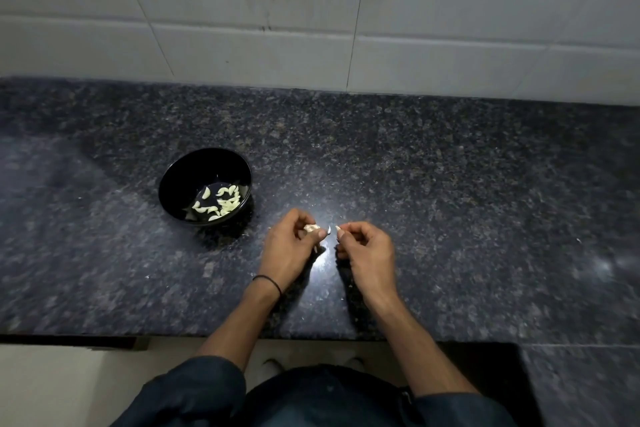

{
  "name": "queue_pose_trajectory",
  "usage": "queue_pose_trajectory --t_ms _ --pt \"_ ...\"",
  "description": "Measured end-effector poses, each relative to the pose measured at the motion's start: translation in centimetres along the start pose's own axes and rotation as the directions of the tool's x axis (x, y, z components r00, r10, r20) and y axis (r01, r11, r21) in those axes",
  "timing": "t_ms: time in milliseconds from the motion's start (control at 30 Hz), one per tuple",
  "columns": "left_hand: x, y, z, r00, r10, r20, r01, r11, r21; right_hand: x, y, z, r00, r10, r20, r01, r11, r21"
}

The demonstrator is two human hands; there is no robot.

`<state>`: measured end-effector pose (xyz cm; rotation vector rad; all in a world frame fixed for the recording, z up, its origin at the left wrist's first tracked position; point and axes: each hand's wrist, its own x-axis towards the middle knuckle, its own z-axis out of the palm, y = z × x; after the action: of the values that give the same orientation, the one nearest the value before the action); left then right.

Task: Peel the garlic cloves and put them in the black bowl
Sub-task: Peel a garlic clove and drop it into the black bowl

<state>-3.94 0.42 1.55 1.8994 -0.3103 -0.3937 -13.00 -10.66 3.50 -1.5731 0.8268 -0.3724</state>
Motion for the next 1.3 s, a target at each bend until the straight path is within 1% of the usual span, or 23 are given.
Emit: queue_pose_trajectory --t_ms 133,233,367,500,633,733,800,867,967,1067,1167,1233,1300 --pt "1.4 -0.8 0.4 0.997 0.082 -0.004 -0.080 0.975 0.205 0.1 0.4 -0.2 1.000 0.025 0.003 -0.025 1.000 -0.005" --pt "1.9 -0.9 0.9 0.989 0.145 -0.041 -0.128 0.951 0.281 0.3 0.5 -0.3 0.999 0.041 -0.012 -0.041 0.999 0.013" --pt "2.0 -1.3 1.2 0.986 0.161 -0.041 -0.141 0.942 0.304 0.5 0.7 -0.6 0.998 0.052 -0.034 -0.051 0.998 0.027" --pt "1.9 -1.2 0.9 0.989 0.137 -0.053 -0.122 0.967 0.226 0.6 1.2 -0.7 0.998 0.034 -0.043 -0.034 0.999 -0.013" --pt "0.9 -0.5 0.2 0.969 0.232 -0.086 -0.208 0.951 0.228 0.5 0.7 -0.7 1.000 0.018 0.002 -0.018 0.999 0.026" --pt "-0.3 0.5 -0.1 0.949 0.288 -0.130 -0.262 0.947 0.186 0.4 0.2 -0.8 0.999 0.036 0.027 -0.038 0.995 0.087" --pt "-1.2 0.9 0.2 0.960 0.258 -0.107 -0.250 0.965 0.083 0.4 0.0 -0.7 0.996 0.067 0.055 -0.074 0.986 0.146" --pt "-2.0 1.3 0.6 0.986 0.159 -0.044 -0.161 0.986 -0.035 0.3 -0.3 -0.6 0.993 0.075 0.086 -0.089 0.981 0.171" --pt "-2.5 1.8 1.0 0.996 0.086 0.020 -0.085 0.995 -0.050 0.1 -0.7 -0.7 0.994 0.036 0.101 -0.051 0.988 0.149" --pt "-2.3 1.8 1.0 0.999 0.047 0.010 -0.046 0.996 -0.070 -0.3 -1.0 -0.9 0.995 -0.006 0.098 -0.008 0.990 0.142" --pt "-2.4 1.7 0.9 1.000 -0.012 0.006 0.012 0.996 -0.085 -0.5 -1.3 -1.1 0.996 -0.005 0.087 -0.007 0.990 0.144" --pt "-2.5 1.7 0.8 0.999 -0.043 0.007 0.044 0.995 -0.092 -0.5 -1.4 -1.1 0.997 -0.026 0.073 0.018 0.994 0.109" --pt "-2.6 2.0 0.9 0.993 -0.116 0.017 0.118 0.978 -0.170 -0.5 -1.4 -1.1 0.998 -0.020 0.064 0.013 0.995 0.100"
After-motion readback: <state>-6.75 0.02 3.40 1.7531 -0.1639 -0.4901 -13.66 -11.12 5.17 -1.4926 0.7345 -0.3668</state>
